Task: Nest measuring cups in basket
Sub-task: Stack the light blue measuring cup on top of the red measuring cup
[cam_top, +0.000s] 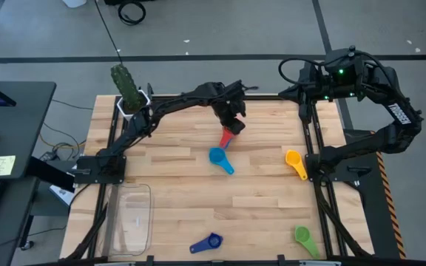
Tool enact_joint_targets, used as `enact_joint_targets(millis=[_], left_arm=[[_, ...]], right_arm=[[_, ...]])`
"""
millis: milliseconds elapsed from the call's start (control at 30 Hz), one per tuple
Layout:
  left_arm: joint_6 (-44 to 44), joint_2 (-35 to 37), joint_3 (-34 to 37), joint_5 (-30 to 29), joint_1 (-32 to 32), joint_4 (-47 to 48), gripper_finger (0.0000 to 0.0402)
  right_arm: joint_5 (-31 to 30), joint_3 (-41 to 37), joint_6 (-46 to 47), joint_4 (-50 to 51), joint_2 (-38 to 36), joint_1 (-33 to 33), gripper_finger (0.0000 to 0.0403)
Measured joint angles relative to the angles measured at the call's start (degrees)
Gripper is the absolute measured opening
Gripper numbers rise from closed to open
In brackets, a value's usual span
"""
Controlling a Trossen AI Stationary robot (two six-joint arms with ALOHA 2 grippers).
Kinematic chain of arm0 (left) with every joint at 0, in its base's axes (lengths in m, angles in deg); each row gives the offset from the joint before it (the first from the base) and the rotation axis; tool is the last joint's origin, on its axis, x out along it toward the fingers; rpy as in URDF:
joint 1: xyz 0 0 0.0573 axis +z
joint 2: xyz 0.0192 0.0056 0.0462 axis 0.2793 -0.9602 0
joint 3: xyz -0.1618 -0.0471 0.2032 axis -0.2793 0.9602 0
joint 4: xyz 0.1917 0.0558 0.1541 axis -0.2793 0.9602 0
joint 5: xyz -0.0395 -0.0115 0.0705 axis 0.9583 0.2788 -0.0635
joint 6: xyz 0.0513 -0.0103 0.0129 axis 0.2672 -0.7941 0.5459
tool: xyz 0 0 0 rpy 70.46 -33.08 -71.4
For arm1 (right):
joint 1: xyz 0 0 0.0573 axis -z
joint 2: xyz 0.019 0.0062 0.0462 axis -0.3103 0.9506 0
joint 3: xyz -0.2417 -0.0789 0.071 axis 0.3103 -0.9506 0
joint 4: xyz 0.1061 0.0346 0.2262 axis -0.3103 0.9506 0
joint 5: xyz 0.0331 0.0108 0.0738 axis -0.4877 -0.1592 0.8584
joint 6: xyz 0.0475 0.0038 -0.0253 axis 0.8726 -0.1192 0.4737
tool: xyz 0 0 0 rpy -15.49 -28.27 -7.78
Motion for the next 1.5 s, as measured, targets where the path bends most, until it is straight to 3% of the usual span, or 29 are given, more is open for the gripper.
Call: enact_joint_targets(millis=[200,500,833,1100,1500], left_arm=[[1.44,3.63,-0.26,8.31,1.34,0.74,0.0134],[8.71,11.62,-0.26,8.10,3.48,5.26,0.0135],[13.54,22.17,-0.25,-1.05,3.70,15.88,0.0135],[10.52,28.09,-0.24,-6.88,3.22,24.26,0.0135],[9.50,38.13,-0.20,-15.71,3.29,29.13,0.0135]], right_arm=[[1.80,0.00,1.47,1.32,0.02,0.01,0.0014],[7.67,0.00,1.45,4.38,1.20,0.00,0.0035],[7.78,0.00,-0.26,7.99,4.48,0.00,0.0069],[10.74,0.00,-0.68,8.13,9.94,-0.35,0.0099],[8.38,0.00,-8.58,3.03,21.22,-7.13,0.0103]])
